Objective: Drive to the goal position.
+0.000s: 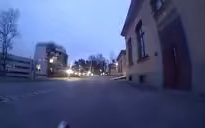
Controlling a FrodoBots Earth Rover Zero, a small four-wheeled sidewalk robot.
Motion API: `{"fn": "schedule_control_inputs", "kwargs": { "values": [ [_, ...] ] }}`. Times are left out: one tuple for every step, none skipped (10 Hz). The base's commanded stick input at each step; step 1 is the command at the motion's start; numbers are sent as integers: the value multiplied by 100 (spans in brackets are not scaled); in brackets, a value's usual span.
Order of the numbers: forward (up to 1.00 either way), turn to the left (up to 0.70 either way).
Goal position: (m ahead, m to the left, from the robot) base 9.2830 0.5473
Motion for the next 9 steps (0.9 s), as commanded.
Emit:
{"fn": "schedule_control_inputs", "kwargs": {
  "values": [
    [50,0],
    [50,0],
    [50,0],
    [50,0],
    [50,0],
    [50,0],
    [50,0],
    [50,0],
    [50,0]
  ]
}}
